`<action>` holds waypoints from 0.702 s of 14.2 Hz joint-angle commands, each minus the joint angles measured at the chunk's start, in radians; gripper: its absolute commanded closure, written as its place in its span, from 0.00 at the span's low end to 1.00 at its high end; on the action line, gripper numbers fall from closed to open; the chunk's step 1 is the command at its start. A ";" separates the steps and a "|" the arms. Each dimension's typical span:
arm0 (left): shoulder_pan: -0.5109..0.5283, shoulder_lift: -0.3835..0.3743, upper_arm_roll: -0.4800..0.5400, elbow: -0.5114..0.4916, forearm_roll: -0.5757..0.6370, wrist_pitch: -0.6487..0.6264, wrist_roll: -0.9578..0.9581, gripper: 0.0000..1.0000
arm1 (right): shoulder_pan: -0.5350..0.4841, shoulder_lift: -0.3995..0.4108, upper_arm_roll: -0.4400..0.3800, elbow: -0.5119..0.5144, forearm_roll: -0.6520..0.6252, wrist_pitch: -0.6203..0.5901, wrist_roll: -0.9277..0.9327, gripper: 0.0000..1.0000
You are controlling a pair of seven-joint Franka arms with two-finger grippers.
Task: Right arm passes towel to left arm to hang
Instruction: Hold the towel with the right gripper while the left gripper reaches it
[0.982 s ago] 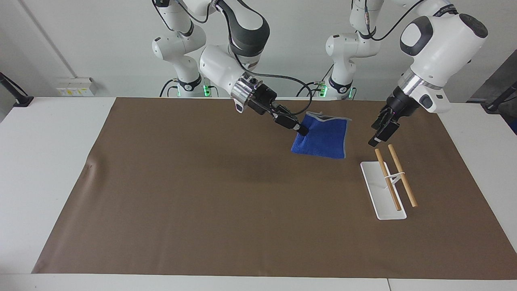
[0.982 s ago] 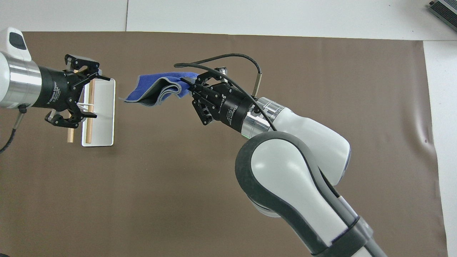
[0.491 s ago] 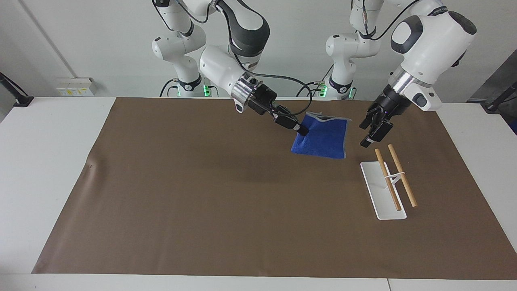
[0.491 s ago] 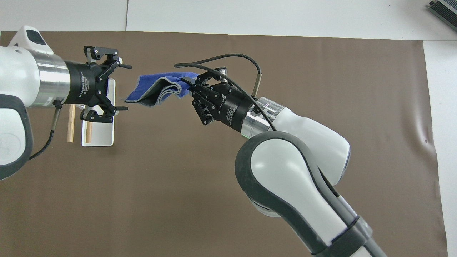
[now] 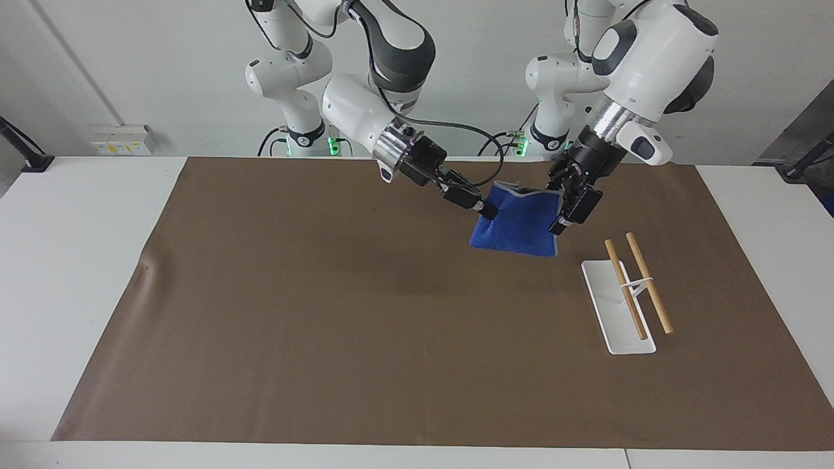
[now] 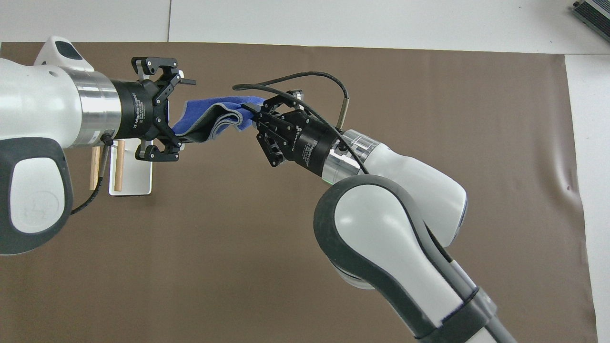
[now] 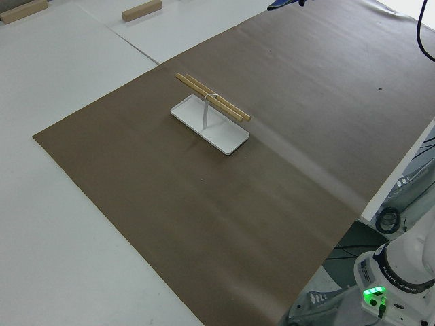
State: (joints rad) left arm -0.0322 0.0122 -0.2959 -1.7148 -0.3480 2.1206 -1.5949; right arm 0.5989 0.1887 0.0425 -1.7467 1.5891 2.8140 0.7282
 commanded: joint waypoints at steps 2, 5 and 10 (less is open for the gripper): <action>0.005 -0.024 0.006 -0.034 -0.002 0.018 0.077 0.06 | -0.004 0.011 0.002 0.012 0.006 0.016 -0.015 1.00; 0.008 -0.026 0.008 -0.040 0.001 0.016 0.186 0.17 | -0.005 0.011 0.002 0.012 0.006 0.015 -0.015 1.00; 0.008 -0.029 0.011 -0.051 0.004 0.013 0.269 0.25 | -0.008 0.011 0.002 0.012 0.006 0.015 -0.015 1.00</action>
State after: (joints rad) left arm -0.0309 0.0122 -0.2884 -1.7253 -0.3460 2.1213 -1.3677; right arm 0.5963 0.1913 0.0416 -1.7467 1.5891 2.8140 0.7281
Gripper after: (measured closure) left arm 0.233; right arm 0.960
